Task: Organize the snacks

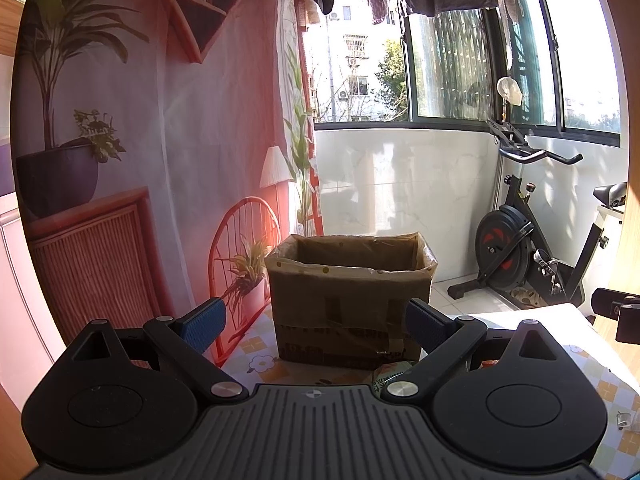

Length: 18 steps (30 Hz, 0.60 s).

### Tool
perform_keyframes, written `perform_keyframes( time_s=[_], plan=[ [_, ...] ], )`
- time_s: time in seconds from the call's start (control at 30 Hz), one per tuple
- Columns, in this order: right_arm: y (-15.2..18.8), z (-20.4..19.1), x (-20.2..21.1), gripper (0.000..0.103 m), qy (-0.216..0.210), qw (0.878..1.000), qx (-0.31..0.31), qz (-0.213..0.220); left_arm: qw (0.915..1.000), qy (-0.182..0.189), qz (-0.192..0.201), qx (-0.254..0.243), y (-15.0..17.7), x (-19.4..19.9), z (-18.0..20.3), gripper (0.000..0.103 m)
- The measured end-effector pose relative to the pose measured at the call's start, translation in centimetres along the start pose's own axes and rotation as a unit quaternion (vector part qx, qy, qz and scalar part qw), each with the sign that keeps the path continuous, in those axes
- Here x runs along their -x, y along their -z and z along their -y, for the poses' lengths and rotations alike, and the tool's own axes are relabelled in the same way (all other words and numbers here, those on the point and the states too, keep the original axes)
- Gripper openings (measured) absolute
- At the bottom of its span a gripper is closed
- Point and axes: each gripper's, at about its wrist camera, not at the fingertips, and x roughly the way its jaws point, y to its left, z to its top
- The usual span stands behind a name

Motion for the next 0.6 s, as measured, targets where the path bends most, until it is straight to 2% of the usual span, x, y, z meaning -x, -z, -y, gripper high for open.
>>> perform_keyframes(
  time_s=[0.6],
  plan=[
    [0.0,-0.01,0.03,0.103,0.0,1.0,0.0,0.0,1.0,0.003,-0.001,0.0,0.1,-0.08,0.03,0.098]
  ],
)
